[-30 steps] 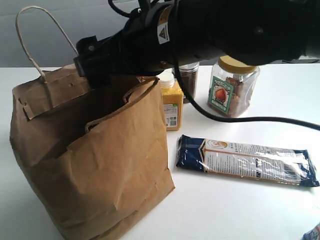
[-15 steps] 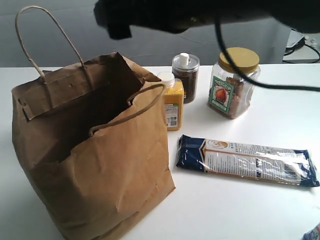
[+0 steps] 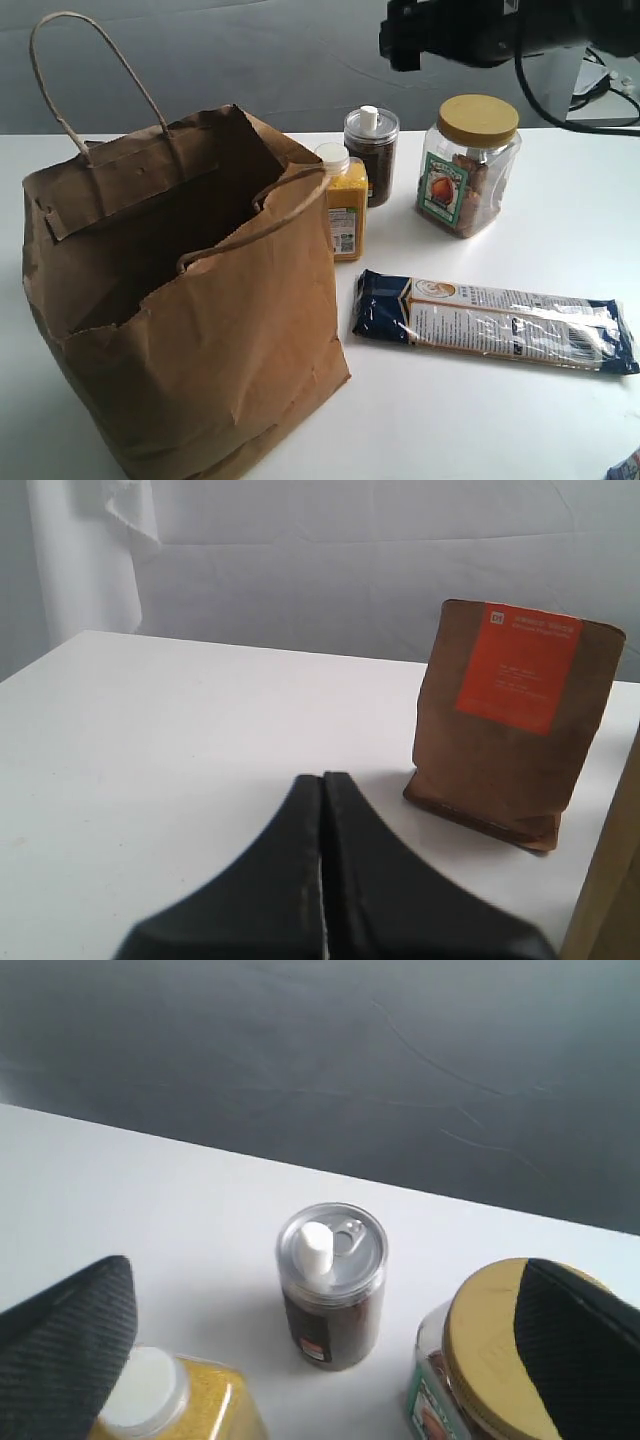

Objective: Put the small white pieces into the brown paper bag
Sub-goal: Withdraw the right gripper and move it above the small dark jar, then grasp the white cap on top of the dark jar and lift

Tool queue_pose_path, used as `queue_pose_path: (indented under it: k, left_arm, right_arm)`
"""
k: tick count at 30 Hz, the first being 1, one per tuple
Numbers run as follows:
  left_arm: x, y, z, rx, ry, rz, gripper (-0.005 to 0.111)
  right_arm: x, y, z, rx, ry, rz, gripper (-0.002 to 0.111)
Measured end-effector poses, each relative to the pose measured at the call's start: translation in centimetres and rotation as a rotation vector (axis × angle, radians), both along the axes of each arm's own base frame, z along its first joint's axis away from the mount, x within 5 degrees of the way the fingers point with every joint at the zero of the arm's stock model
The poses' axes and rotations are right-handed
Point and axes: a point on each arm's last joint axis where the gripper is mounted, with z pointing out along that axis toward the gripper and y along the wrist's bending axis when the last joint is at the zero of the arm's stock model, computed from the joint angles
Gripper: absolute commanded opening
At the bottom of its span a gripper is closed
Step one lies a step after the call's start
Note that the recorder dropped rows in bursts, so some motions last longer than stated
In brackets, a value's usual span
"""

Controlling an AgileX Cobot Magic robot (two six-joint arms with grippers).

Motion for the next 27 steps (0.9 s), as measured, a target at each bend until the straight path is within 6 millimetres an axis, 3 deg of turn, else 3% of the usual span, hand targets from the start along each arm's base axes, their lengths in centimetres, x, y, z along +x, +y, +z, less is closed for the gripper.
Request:
queue_pose_path:
  k: [3,10,15,27]
  left_arm:
    - [0.0,0.0,0.0,0.0,0.0,0.0,0.0]
    - [0.0,0.0,0.0,0.0,0.0,0.0,0.0]
    - [0.0,0.0,0.0,0.0,0.0,0.0,0.0]
    - [0.0,0.0,0.0,0.0,0.0,0.0,0.0]
  right_arm:
    - [2.8,0.8,-3.0,-0.03,0.033,-0.005,0.094]
    - [7.5,4.2,-6.2,-0.07,0.096,-0.002,0.094]
    - [8.0,4.8,-8.0,-0.102,0.165,0.004,0.094]
    - [7.9,5.0,-8.7,-0.118,0.201,0.029,0.094]
